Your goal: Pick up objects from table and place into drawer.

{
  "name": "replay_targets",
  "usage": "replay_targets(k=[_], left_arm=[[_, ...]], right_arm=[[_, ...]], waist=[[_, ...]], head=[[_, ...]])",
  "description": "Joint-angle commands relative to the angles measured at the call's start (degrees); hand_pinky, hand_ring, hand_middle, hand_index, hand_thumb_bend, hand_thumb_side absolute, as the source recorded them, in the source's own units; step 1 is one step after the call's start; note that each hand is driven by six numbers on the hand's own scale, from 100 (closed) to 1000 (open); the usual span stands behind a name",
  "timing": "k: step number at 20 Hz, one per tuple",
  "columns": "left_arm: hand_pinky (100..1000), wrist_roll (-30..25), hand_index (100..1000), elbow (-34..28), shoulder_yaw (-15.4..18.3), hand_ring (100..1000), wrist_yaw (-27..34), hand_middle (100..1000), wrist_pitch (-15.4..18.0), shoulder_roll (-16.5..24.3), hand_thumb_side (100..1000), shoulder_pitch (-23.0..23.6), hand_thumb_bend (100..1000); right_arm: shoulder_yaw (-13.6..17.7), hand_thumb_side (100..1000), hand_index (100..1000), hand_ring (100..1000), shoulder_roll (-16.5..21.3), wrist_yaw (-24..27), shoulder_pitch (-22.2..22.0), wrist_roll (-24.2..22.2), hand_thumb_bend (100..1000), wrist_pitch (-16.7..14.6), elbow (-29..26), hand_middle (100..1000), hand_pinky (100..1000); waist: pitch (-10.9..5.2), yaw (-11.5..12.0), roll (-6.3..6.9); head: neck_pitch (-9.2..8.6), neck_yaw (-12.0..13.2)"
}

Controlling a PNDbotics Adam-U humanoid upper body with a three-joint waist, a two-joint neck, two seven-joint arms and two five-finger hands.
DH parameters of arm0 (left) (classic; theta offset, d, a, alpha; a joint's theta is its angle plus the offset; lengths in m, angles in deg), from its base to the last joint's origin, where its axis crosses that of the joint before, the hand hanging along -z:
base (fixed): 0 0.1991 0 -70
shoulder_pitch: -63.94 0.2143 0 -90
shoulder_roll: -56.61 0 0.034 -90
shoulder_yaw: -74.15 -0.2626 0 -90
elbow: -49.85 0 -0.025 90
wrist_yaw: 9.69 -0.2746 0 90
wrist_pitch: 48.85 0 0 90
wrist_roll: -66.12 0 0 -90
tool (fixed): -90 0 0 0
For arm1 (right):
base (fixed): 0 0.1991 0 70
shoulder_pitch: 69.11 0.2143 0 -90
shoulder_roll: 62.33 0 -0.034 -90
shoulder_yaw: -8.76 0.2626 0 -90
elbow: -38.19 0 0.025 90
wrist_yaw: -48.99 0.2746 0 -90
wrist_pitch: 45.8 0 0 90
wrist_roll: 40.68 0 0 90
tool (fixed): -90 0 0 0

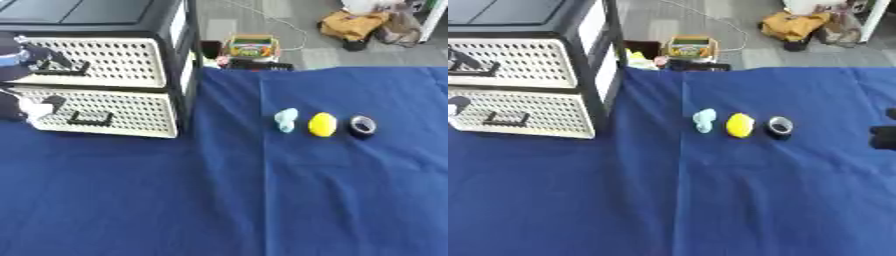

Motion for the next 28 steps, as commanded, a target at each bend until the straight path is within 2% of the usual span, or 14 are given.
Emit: replay_targets(k=[1,6,15,17,18,23,28], left_arm=[[198,0.0,896,-0.2,0.1,100,-1.4,100,0.3,1.2,445,-0.5,234],[201,-0.1,864,-0.3,-0.2,100,-3.6,100,0.9,1.0,451,-0.6,248],[200,-0.1,774,0.5,-0.3,100,-4.1,100,1.3,0.6,461,-0.7,236],[203,0.1,782,0.7,-0.3,100,-4.4,100,1.2,0.6,456,-0.7,235],[210,0.3,851,0.7,-0.3,100,-4.7,100,1.2,0.6,444,-0.7,242],[202,0.6,856,1.1,-0.4,100,-4.7,100,0.9,0.4,454,-0.6,207],[212,1.0,852,1.0,-0.7,100,-4.2,100,-1.2,0.2,424,-0.8,196]], right_arm=[[0.1,936,766,665,0.5,-0.5,0.5,-0.3,100,-0.2,-0.9,466,599],[0.1,937,766,665,0.4,-0.4,0.5,-0.3,100,-0.2,-0.9,465,599],[0.1,936,767,665,0.3,-0.4,0.5,-0.4,100,-0.2,-0.9,463,599],[0.1,936,767,665,0.3,-0.3,0.5,-0.4,100,-0.2,-0.9,462,599],[0.1,935,766,665,0.2,-0.3,0.5,-0.4,100,-0.2,-0.9,461,599],[0.1,935,766,666,0.0,-0.3,0.5,-0.5,100,-0.1,-0.9,461,599],[0.0,934,766,665,0.0,-0.3,0.5,-0.7,100,-0.1,-0.9,459,599]], waist=[[-1.10,0.0,-0.03],[-1.13,0.0,-0.08],[-1.21,-0.1,-0.10],[-1.19,-0.1,-0.08],[-1.17,-0.1,-0.08],[-1.06,-0.2,-0.14],[-0.96,-0.1,-0.18]], head=[[-0.68,0.2],[-0.63,0.3],[-0.83,0.6],[-0.98,0.6],[-1.03,0.6],[-1.06,0.7],[-1.12,0.8]])
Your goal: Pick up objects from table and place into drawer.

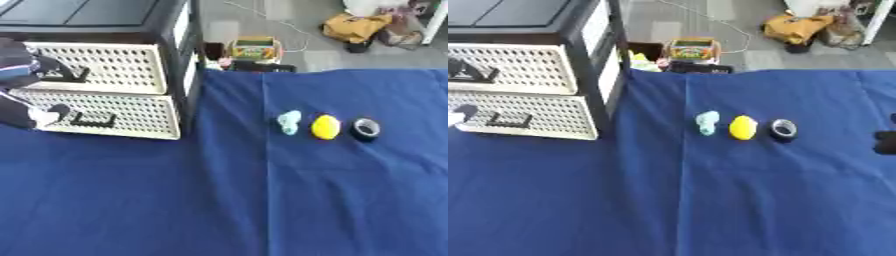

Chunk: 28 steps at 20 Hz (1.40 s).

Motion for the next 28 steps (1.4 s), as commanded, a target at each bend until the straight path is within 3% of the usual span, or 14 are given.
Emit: replay_targets(k=[1,7,11,22,28], left_arm=[[212,0.4,848,-0.5,0.3,100,0.3,100,-1.5,1.2,428,-0.8,190],[210,0.2,828,-1.1,0.0,100,0.7,100,-1.9,1.2,435,-0.9,188],[204,0.4,809,-1.6,0.4,100,2.0,100,-2.3,1.7,435,-0.1,137],[150,0.4,790,-2.7,0.9,100,10.4,100,-7.9,3.5,514,2.5,100],[144,0.7,788,-4.2,0.9,100,11.8,100,-8.6,4.5,522,4.1,100]], right_arm=[[0.0,935,766,666,0.6,-0.3,0.5,-0.3,100,-0.1,-0.9,459,599],[0.0,934,766,666,0.6,-0.3,0.5,-0.4,100,-0.1,-0.9,459,600],[0.1,934,767,666,0.6,-0.3,0.5,-0.4,100,-0.1,-0.9,459,600],[0.2,933,765,667,0.7,0.1,0.5,-0.2,100,-0.3,-0.9,459,601],[0.3,932,765,667,0.7,0.2,0.5,-0.1,100,-0.5,-0.9,459,601]], waist=[[-1.12,0.1,-0.05],[-1.10,0.1,-0.02],[-1.19,0.3,-0.04],[-1.77,0.8,-0.27],[-1.90,1.0,-0.49]], head=[[-0.58,0.1],[-0.42,0.1],[-0.20,0.0],[-0.15,-0.3],[-0.18,-0.2]])
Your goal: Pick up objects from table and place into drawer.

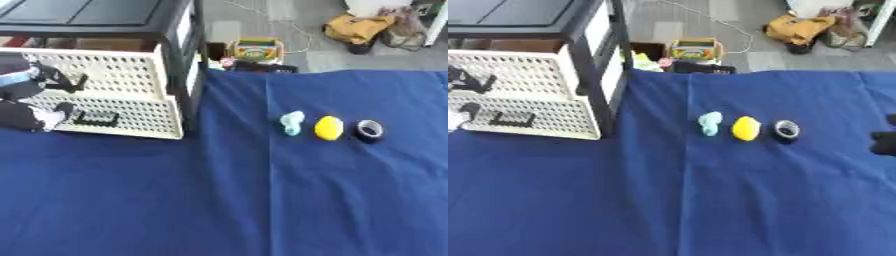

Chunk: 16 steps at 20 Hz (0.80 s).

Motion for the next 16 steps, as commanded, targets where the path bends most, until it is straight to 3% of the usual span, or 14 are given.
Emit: replay_targets(k=[1,16], left_arm=[[145,0.0,789,-1.6,0.8,100,0.9,100,-0.4,3.3,520,0.4,100],[160,1.1,803,-9.9,1.1,100,2.7,100,-1.5,7.6,488,5.9,100]], right_arm=[[0.4,932,765,667,0.7,0.2,0.5,0.1,100,-0.2,-0.9,459,602],[0.5,932,765,669,0.5,0.4,0.7,0.2,100,-0.3,-0.9,460,602]], waist=[[-1.52,0.2,-0.15],[-1.58,0.5,-0.57]], head=[[-0.21,-0.1],[-0.28,0.2]])
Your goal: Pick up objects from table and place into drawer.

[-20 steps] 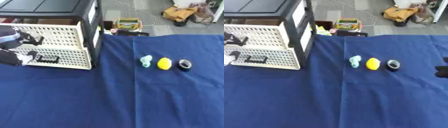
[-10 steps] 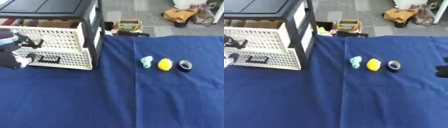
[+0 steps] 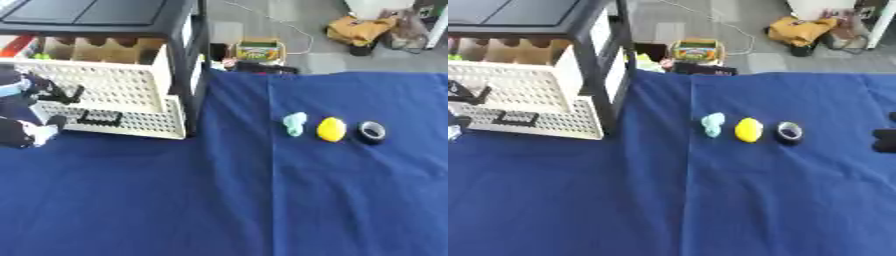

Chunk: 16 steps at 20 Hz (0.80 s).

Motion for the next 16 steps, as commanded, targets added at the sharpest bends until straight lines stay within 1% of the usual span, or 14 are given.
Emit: replay_targets(k=[1,16], left_arm=[[161,0.3,803,-2.1,0.9,100,0.3,100,-0.4,3.2,487,0.3,100],[164,3.6,796,-10.0,2.9,100,2.9,100,-2.6,6.8,480,7.2,100]], right_arm=[[0.3,932,765,669,0.6,0.3,0.3,0.0,100,-0.2,-0.9,461,602],[0.4,933,765,670,0.4,0.5,0.7,0.1,100,-0.4,-0.9,463,604]], waist=[[-1.59,0.1,0.08],[-1.39,0.2,-0.19]], head=[[-0.27,0.2],[-0.74,0.4]])
